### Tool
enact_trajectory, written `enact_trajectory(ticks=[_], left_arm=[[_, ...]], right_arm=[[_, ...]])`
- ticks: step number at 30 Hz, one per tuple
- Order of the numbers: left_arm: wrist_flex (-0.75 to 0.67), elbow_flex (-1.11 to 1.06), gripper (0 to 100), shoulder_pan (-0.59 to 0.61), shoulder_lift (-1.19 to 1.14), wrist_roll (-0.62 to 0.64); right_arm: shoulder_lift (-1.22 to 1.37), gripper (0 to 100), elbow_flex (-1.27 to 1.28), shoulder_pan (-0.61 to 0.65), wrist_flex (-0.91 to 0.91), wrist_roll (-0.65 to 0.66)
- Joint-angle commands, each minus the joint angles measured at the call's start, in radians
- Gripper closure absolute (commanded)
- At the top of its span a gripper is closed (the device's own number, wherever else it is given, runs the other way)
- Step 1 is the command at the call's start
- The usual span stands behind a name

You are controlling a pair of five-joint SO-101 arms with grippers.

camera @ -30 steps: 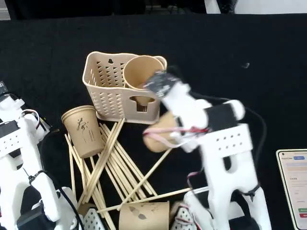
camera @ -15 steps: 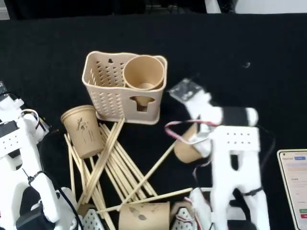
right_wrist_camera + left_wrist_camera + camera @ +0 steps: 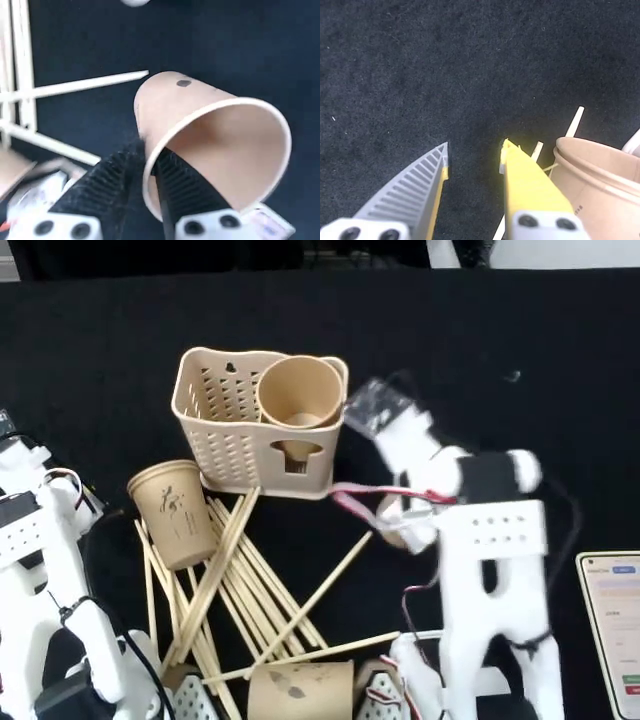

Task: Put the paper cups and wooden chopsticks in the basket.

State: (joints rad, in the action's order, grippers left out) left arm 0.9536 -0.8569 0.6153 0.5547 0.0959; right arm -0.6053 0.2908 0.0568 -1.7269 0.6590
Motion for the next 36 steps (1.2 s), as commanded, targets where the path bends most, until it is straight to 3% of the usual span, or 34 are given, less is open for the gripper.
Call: enact_trajectory(ticks=[1, 7, 11, 14, 21, 30, 36], left_arm=[[-0.014, 0.019, 83, 0.007, 0.031, 0.003], [-0.014, 0.019, 83, 0.007, 0.031, 0.006], [-0.014, 0.019, 83, 0.007, 0.031, 0.006], [-0.014, 0.018, 83, 0.007, 0.031, 0.006], [-0.014, 0.018, 83, 0.007, 0.031, 0.006], [-0.014, 0.019, 83, 0.007, 0.031, 0.006], [-0.014, 0.019, 83, 0.007, 0.031, 0.005]], right_arm=[[-0.001, 98.8, -0.3, -0.028, -0.032, 0.014], [0.002, 98.8, -0.59, 0.106, 0.08, 0.014], [0.008, 98.8, -0.608, 0.305, 0.187, 0.02], [0.07, 98.8, -0.616, 0.384, 0.222, 0.014], [0.311, 98.8, -0.642, 0.42, 0.212, 0.02], [0.496, 98.7, -0.941, 0.42, -0.031, 0.052], [0.57, 98.6, -0.961, 0.422, -0.04, 0.086]])
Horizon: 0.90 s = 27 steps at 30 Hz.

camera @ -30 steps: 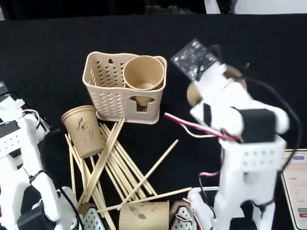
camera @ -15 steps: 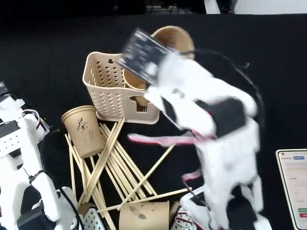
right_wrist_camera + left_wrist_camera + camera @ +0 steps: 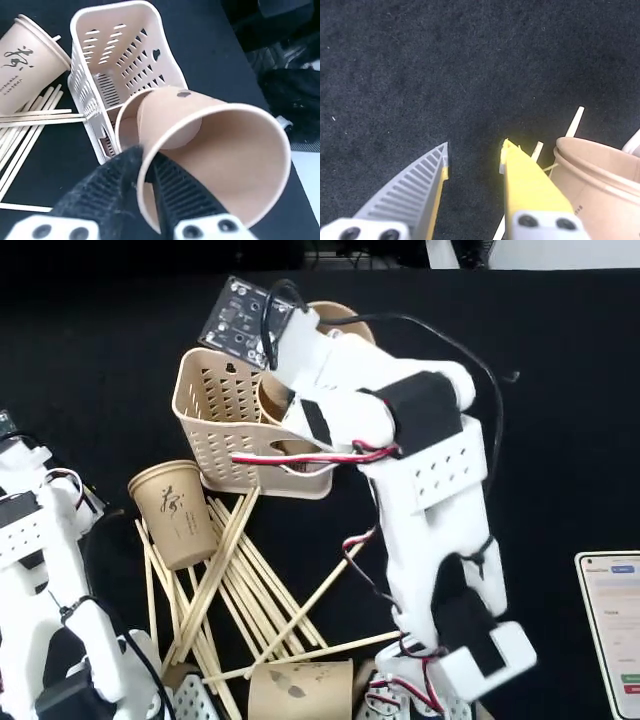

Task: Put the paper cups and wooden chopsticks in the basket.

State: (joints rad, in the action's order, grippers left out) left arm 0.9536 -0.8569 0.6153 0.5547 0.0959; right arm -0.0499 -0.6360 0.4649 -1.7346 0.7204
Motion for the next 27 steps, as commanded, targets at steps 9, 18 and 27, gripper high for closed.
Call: enact_trajectory(ticks=[9, 18, 27], left_arm=[[-0.014, 0.019, 83, 0.007, 0.031, 0.005], [-0.014, 0.019, 83, 0.007, 0.031, 0.005], [-0.014, 0.018, 83, 0.005, 0.031, 0.005]], right_arm=[[-0.004, 73.7, -0.068, 0.012, -0.031, 0.029], [-0.018, 81.1, -0.17, 0.008, 0.0, -0.109], [-0.183, 81.2, -0.025, -0.011, -0.032, -0.196]])
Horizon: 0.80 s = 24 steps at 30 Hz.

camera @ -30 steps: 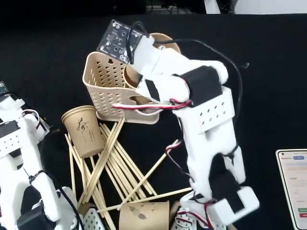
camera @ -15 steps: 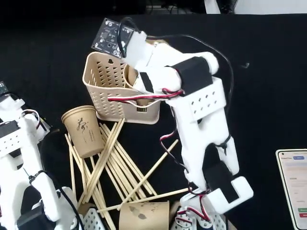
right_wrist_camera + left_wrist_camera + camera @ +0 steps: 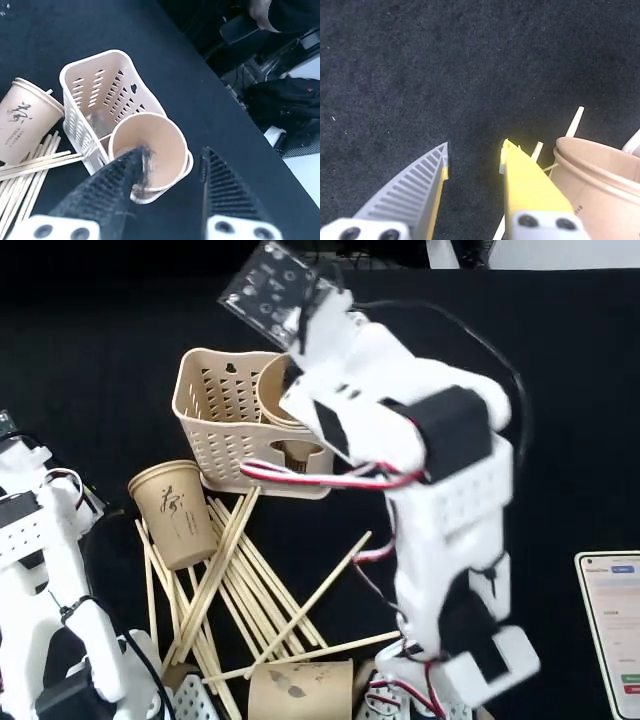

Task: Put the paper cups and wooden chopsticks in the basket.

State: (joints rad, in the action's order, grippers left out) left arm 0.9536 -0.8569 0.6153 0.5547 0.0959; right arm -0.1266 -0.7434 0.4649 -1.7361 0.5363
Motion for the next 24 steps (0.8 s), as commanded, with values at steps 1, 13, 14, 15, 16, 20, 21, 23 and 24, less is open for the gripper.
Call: enact_trajectory(ticks=[1, 13, 14, 15, 16, 20, 21, 23, 24], left_arm=[[-0.014, 0.018, 83, 0.005, 0.031, 0.005], [-0.014, 0.016, 83, -0.001, 0.029, 0.003], [-0.014, 0.016, 83, -0.001, 0.029, 0.003], [-0.014, 0.016, 83, -0.001, 0.029, 0.003], [-0.014, 0.015, 83, -0.001, 0.029, 0.003], [-0.014, 0.016, 83, 0.001, 0.029, 0.003], [-0.014, 0.016, 83, 0.001, 0.029, 0.003], [-0.014, 0.018, 83, 0.001, 0.028, 0.003], [-0.014, 0.018, 83, 0.001, 0.028, 0.003]], right_arm=[[-0.151, 81.2, 0.136, -0.012, -0.031, -0.012], [-0.805, 81.2, 1.029, -0.008, -0.023, 0.173], [-0.849, 81.2, 1.096, -0.011, -0.023, 0.241], [-0.889, 81.2, 1.167, -0.014, -0.023, 0.308], [-0.923, 81.2, 1.233, -0.014, -0.023, 0.371], [-0.972, 81.2, 1.472, -0.031, -0.014, 0.566], [-0.967, 81.2, 1.518, -0.032, -0.003, 0.608], [-0.952, 81.2, 1.596, -0.031, 0.017, 0.68], [-0.944, 81.2, 1.626, -0.029, 0.026, 0.713]])
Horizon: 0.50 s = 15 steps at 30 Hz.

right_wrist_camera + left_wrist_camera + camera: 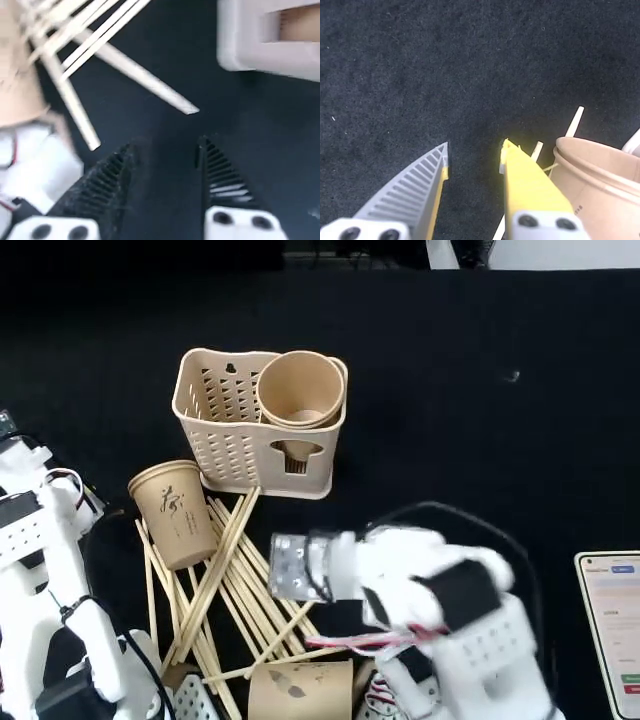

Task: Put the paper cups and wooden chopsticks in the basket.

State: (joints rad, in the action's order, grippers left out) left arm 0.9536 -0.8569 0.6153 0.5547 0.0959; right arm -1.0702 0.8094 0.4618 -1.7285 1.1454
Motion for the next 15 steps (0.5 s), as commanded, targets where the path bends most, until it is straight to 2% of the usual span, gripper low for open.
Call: enact_trajectory(ticks=[1, 6, 12, 15], left_arm=[[-0.014, 0.018, 83, 0.001, 0.026, 0.003], [-0.015, 0.019, 83, 0.002, 0.026, 0.003], [-0.049, 0.01, 83, 0.007, 0.026, 0.003], [-0.057, 0.021, 83, 0.056, 0.02, 0.009]], right_arm=[[0.008, 81.2, 0.097, -0.021, 0.026, 0.14], [0.039, 81.1, 0.176, 0.092, -0.012, 0.258], [0.042, 81.1, 0.185, 0.302, -0.015, 0.267], [0.042, 81.1, 0.185, 0.44, -0.015, 0.259]])
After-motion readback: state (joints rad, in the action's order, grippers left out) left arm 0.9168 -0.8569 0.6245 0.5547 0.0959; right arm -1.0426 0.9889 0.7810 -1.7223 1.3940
